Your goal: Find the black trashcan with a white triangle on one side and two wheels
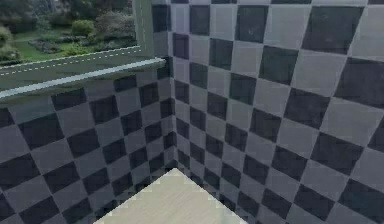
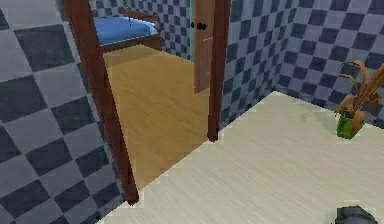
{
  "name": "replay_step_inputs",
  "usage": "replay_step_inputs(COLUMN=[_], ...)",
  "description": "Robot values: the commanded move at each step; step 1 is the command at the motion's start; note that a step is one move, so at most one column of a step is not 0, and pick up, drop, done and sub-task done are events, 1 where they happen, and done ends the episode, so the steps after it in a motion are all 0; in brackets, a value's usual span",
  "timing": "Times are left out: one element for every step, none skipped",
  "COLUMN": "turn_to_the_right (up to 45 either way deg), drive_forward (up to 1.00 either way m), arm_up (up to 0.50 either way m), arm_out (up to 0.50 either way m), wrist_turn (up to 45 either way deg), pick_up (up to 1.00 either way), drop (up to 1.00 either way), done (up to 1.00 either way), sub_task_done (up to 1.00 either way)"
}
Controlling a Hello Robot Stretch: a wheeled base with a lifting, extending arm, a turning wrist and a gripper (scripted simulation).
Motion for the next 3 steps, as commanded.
replay_step_inputs(turn_to_the_right=[-45.0,-45.0,0.0], drive_forward=[0.00,0.00,0.00], arm_up=[0.00,0.00,0.00], arm_out=[0.00,0.00,0.00], wrist_turn=[0.0,0.0,0.0], pick_up=[0.00,0.00,0.00], drop=[0.00,0.00,0.00], done=[0.00,0.00,1.00], sub_task_done=[0.00,0.00,0.00])
